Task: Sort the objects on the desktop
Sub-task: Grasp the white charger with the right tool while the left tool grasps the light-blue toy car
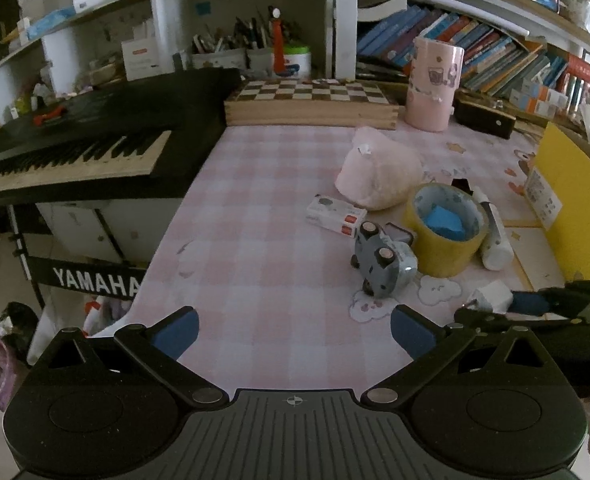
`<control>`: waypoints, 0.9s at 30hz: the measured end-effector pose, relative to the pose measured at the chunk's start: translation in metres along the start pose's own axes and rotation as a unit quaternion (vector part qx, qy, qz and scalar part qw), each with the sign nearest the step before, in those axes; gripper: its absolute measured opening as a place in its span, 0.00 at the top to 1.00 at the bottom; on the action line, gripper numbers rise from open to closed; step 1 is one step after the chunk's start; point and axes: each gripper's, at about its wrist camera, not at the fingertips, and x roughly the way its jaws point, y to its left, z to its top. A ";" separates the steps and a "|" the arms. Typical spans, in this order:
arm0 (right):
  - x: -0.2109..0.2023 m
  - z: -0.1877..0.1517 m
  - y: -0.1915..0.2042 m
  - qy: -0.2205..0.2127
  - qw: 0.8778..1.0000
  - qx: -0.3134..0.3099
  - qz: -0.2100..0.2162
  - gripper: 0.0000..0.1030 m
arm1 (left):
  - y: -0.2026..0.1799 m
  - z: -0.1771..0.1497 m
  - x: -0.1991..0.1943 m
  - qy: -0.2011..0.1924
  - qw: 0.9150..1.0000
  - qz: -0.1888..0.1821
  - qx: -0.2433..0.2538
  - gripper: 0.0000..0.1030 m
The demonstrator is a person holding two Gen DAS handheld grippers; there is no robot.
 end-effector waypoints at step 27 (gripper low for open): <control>-0.052 -0.005 -0.014 -0.044 0.999 -0.016 -0.021 0.61 | -0.061 0.023 0.083 0.017 0.994 -0.052 0.095 0.55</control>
